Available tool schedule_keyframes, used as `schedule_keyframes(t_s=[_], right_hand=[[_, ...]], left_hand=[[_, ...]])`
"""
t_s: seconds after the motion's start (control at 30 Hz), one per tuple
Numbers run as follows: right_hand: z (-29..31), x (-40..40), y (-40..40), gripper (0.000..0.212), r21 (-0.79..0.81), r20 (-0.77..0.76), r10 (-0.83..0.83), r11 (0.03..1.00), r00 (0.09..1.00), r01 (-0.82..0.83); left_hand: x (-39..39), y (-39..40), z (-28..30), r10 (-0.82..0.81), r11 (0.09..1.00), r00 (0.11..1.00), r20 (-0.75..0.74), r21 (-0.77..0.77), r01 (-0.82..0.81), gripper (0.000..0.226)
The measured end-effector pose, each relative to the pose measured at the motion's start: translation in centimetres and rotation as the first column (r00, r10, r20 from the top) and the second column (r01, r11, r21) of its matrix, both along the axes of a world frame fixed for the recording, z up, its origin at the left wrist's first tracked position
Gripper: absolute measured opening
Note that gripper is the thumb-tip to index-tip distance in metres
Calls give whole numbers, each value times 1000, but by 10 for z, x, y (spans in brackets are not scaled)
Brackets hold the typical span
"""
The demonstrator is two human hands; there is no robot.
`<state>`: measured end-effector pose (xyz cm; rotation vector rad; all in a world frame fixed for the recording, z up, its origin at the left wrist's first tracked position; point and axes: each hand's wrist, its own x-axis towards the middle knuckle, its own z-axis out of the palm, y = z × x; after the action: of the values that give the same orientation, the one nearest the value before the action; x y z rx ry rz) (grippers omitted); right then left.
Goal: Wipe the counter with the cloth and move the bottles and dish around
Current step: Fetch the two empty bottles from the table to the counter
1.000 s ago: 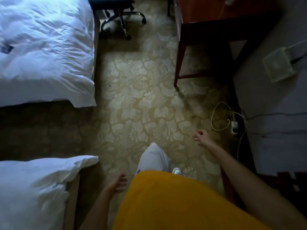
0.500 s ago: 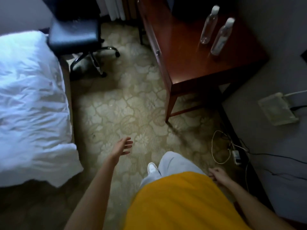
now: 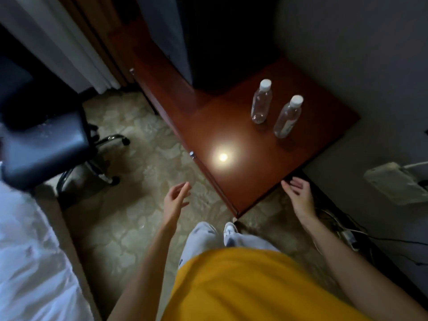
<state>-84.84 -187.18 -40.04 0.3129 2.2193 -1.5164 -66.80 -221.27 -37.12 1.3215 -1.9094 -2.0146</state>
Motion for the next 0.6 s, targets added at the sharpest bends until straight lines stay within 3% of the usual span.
schedule_keyframes(t_s=[0.1, 0.17, 0.33, 0.43, 0.5, 0.6], right_hand=[[17, -53, -32, 88, -29, -111, -99, 995, 989, 97], [21, -87, -49, 98, -26, -142, -165, 986, 976, 163], [22, -149, -81, 121, 35, -211, -310, 945, 927, 324], [25, -173, -95, 118, 38, -270, -349, 928, 897, 372], [28, -183, -106, 114, -10, -232, -380, 921, 895, 388], [26, -191, -123, 106, -79, -156, -461, 887, 873, 454]], left_hand=[[-106, -29, 27, -186, 983, 975, -118, -17, 185, 44], [-177, -42, 33, -303, 949, 937, -172, 29, 312, 61], [-327, -43, 29, -682, 731, 715, -154, -129, 670, 112], [-382, -30, 26, -784, 619, 603, -144, -116, 777, 128], [-405, -22, 18, -824, 562, 551, -135, -60, 825, 132], [-425, -13, 1, -878, 474, 464, -118, -82, 877, 121]])
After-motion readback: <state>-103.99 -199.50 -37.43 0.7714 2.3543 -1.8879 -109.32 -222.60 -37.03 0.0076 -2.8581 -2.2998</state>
